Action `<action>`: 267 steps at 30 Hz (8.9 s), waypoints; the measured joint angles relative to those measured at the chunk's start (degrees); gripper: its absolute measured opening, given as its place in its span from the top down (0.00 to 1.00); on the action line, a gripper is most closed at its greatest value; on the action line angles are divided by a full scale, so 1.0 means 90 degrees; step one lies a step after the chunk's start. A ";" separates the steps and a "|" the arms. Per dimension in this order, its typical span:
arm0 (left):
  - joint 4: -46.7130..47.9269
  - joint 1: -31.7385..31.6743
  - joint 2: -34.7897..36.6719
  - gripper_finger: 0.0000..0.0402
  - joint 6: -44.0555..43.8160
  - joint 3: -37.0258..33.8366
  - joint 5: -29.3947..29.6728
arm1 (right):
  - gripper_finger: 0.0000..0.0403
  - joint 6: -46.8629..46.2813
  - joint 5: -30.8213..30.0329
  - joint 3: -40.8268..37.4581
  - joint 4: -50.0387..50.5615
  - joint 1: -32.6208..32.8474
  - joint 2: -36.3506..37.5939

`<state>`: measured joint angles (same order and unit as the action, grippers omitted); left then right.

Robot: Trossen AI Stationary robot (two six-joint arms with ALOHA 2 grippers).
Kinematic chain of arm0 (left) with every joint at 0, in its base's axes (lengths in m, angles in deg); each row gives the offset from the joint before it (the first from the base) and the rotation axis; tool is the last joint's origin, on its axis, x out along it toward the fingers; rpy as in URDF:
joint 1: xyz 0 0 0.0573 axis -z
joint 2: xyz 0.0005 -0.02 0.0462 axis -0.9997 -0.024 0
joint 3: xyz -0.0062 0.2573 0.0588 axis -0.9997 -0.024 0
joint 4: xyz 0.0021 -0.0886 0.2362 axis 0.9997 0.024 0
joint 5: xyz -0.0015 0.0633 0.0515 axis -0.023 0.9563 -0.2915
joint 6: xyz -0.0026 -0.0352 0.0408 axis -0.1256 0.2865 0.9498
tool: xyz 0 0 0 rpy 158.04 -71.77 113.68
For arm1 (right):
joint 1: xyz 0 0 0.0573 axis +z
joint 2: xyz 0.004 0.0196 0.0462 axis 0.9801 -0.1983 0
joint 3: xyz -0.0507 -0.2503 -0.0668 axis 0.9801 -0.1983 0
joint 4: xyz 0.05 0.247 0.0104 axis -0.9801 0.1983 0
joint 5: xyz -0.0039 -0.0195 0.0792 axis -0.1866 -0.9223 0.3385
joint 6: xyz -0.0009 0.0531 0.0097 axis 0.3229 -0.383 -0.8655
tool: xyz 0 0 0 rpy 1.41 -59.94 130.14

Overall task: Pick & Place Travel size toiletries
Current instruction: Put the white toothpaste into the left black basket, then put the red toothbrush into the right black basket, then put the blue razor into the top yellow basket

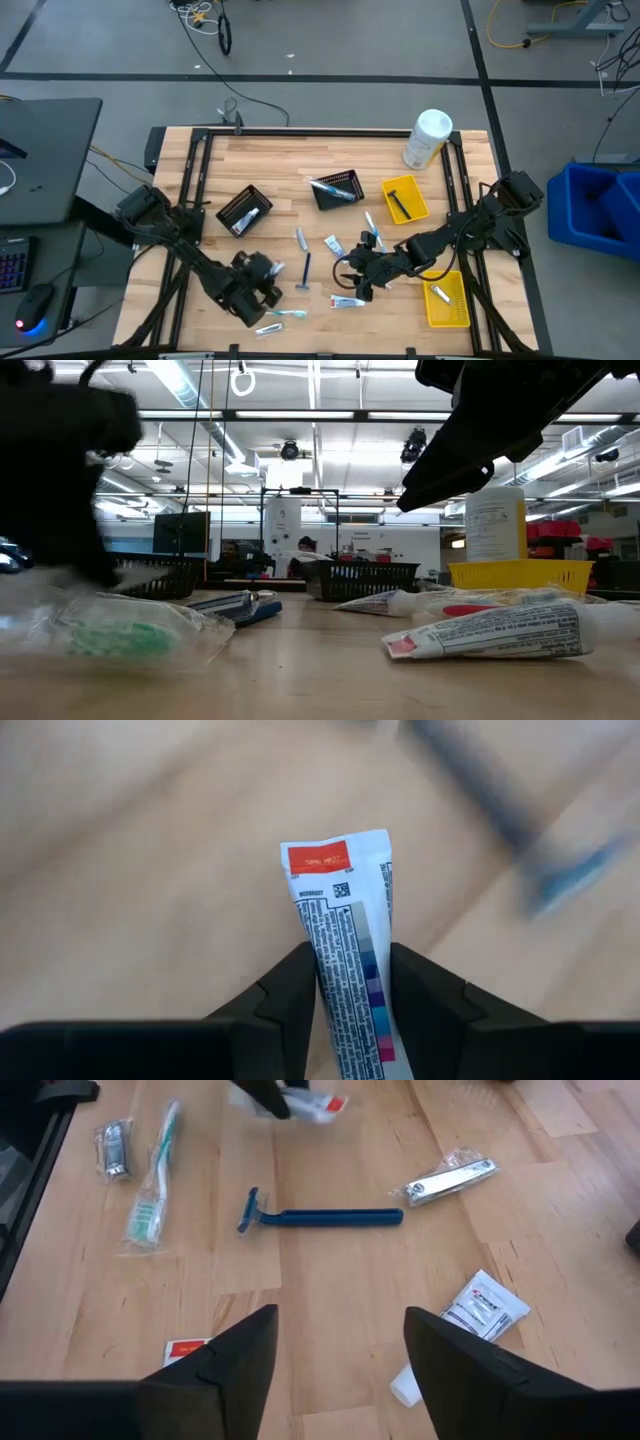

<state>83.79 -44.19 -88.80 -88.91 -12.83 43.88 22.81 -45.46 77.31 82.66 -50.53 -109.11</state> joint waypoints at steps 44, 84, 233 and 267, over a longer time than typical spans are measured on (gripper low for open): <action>0.3426 -0.4124 0.1802 0.68 0.4702 0.0129 -0.0993 | 0.51 -0.0867 0.0165 -0.0100 0.0208 0.0110 0.0005; 0.0772 -0.5130 0.3137 0.48 0.5273 -0.2004 -0.1814 | 0.39 -0.0838 0.0105 -0.0474 -0.0559 0.0134 0.0005; -0.1883 -0.1798 0.3162 0.49 0.6053 -0.1117 0.0119 | 0.38 0.3339 0.1603 -0.0461 -0.0324 -0.3410 0.1219; -0.2994 -0.1755 0.2529 0.49 0.4325 -0.1112 -0.0878 | 0.40 0.0177 0.0316 -0.0466 0.1161 -0.0022 0.0945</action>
<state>56.84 -59.99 -66.04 -49.98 -22.83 35.98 24.41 -42.61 73.11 93.11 -50.73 -100.61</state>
